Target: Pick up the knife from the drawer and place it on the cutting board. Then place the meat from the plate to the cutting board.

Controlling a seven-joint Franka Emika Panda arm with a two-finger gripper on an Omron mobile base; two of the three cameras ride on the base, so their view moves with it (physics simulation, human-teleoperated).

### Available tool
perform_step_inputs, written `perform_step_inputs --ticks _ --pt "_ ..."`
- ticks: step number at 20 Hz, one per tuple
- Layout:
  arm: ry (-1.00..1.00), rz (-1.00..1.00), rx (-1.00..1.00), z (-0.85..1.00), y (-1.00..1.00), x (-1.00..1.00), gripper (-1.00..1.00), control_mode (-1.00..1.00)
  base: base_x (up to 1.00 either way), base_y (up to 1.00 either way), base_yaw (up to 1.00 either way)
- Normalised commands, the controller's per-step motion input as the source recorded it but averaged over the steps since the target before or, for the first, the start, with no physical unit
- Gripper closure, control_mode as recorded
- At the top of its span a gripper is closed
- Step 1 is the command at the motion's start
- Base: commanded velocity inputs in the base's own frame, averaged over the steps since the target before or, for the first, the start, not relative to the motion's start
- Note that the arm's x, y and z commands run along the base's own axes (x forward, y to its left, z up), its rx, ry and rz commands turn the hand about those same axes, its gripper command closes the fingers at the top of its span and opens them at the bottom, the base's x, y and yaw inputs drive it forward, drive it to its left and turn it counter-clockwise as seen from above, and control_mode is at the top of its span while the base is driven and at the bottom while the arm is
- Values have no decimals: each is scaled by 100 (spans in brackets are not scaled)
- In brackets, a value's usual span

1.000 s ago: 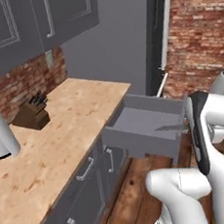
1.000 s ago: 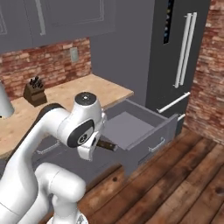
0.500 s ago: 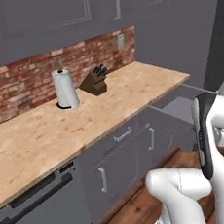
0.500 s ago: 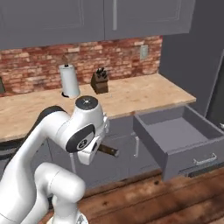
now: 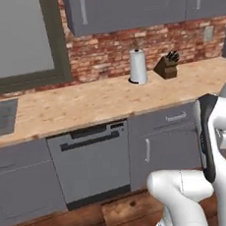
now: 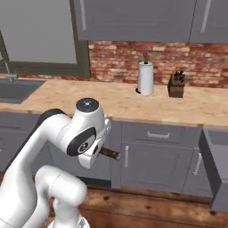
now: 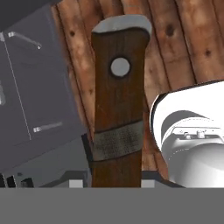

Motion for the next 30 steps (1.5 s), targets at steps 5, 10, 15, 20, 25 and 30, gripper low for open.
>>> perform_step_inputs --ticks 5,10,15,20,25,30 --pt "0 0 0 0 0 0 100 100 -65 16 71" --pt "0 0 0 0 0 0 100 100 -62 31 69" --pt "0 0 0 0 0 0 100 100 -28 50 62" --pt "0 0 0 0 0 0 100 100 70 95 5" --pt "0 0 0 0 0 0 100 100 100 100 0" --pt "0 0 0 0 0 0 100 100 100 100 -15"
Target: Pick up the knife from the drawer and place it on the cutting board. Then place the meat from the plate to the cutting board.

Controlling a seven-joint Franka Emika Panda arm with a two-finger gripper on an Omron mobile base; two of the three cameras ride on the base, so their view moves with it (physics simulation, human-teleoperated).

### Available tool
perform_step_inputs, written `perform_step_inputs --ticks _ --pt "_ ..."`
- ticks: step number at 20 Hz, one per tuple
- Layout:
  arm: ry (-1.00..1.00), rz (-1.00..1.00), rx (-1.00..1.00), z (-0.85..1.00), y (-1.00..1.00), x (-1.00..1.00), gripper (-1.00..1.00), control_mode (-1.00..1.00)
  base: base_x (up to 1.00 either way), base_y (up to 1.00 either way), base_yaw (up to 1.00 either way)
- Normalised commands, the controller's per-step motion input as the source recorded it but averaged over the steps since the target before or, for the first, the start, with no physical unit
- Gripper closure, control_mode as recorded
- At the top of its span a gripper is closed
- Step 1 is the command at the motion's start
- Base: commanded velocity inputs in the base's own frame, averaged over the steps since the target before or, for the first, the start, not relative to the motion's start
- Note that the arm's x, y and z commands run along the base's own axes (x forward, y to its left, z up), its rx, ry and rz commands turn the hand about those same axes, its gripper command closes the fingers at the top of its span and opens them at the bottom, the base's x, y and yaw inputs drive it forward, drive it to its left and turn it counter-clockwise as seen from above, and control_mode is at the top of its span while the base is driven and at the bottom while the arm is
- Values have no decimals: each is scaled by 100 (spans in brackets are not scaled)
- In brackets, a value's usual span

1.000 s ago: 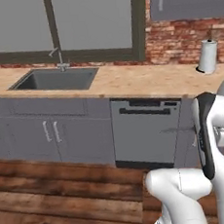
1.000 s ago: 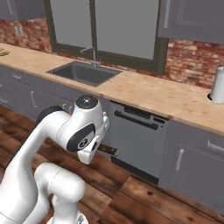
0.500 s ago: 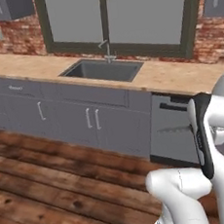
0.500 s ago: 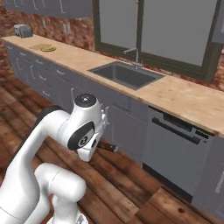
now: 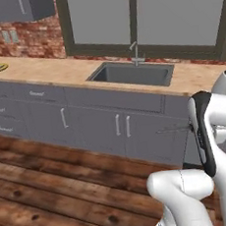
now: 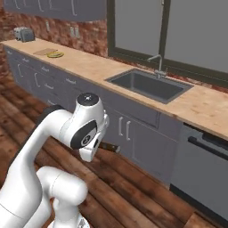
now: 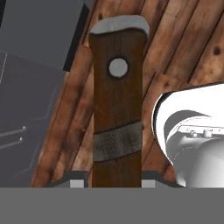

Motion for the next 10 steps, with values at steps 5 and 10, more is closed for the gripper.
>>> perform_step_inputs --ticks 5,10 --pt "0 0 0 0 0 0 100 100 100 100 -30" --pt "0 0 0 0 0 0 100 100 100 100 -29"
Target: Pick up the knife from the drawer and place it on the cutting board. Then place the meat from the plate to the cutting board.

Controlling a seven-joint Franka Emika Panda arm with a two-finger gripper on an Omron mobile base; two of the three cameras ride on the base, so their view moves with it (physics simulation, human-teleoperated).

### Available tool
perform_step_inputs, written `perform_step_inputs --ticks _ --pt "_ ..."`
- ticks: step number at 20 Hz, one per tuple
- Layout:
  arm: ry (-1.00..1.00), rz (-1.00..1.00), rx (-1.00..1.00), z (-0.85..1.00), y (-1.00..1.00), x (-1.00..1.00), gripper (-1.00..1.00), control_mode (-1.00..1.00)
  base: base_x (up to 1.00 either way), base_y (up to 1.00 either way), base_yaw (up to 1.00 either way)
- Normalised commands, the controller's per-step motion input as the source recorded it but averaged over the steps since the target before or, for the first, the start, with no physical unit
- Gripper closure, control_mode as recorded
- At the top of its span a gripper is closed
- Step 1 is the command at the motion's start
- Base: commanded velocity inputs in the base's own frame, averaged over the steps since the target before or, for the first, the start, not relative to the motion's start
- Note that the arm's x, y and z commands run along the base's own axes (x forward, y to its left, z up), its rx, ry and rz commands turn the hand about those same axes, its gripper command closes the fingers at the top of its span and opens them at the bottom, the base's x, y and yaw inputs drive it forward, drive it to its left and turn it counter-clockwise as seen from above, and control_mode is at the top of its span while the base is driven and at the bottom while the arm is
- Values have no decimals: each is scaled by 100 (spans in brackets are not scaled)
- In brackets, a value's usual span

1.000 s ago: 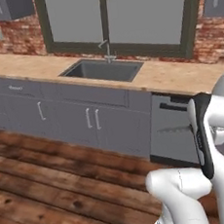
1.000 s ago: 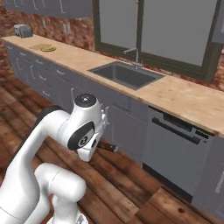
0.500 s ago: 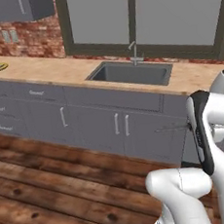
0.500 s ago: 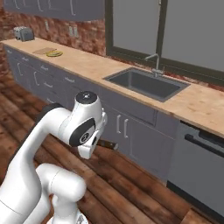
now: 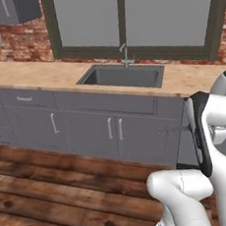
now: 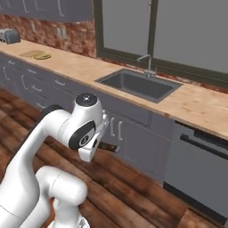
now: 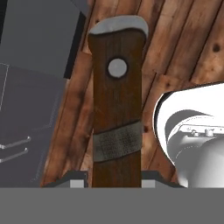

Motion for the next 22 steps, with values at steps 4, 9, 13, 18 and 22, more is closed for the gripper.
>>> perform_step_inputs --ticks 4,9,13,18,22 --pt "0 0 0 0 0 0 100 100 100 25 -4" --pt "0 0 0 0 0 0 100 100 56 -100 15" --pt "0 0 0 0 0 0 100 100 79 23 9" --pt "0 0 0 0 0 0 100 100 100 100 0" --pt "0 0 0 0 0 0 100 100 100 100 -5"
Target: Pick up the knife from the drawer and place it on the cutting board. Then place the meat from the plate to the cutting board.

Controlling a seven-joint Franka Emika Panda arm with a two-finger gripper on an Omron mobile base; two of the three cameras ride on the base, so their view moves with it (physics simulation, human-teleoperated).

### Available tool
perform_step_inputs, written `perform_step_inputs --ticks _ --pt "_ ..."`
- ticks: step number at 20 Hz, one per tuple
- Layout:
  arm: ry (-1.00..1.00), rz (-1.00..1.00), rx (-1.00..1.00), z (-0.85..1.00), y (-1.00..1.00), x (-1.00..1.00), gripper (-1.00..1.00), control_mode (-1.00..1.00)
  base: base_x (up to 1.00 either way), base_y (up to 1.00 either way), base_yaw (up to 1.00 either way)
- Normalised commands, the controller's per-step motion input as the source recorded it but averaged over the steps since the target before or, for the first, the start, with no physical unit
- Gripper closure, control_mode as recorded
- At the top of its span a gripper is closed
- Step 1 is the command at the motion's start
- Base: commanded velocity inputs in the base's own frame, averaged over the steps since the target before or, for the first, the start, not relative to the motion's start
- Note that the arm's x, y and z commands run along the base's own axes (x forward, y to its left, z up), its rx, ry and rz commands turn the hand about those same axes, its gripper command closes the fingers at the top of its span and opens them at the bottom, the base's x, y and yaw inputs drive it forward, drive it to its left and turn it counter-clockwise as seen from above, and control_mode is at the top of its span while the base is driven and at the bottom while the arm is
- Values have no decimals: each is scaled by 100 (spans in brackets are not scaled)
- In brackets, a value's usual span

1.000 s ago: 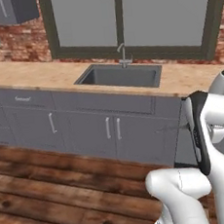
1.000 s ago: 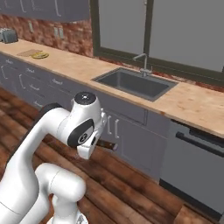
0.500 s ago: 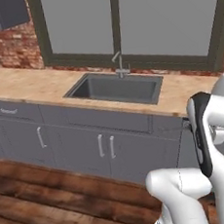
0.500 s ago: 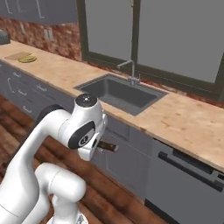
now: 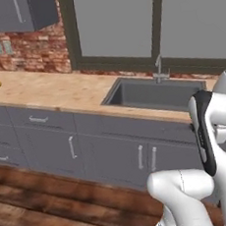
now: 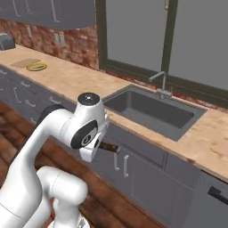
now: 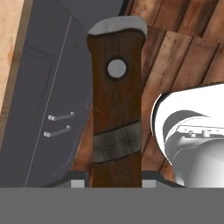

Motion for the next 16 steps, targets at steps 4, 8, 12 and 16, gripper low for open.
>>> perform_step_inputs --ticks 4,8,12,16 --pt "0 0 0 0 0 0 100 100 100 100 -15" --pt "0 0 0 0 0 0 100 100 93 100 -17" --pt "0 0 0 0 0 0 100 100 87 100 -21" --pt "0 0 0 0 0 0 100 100 84 100 -23"
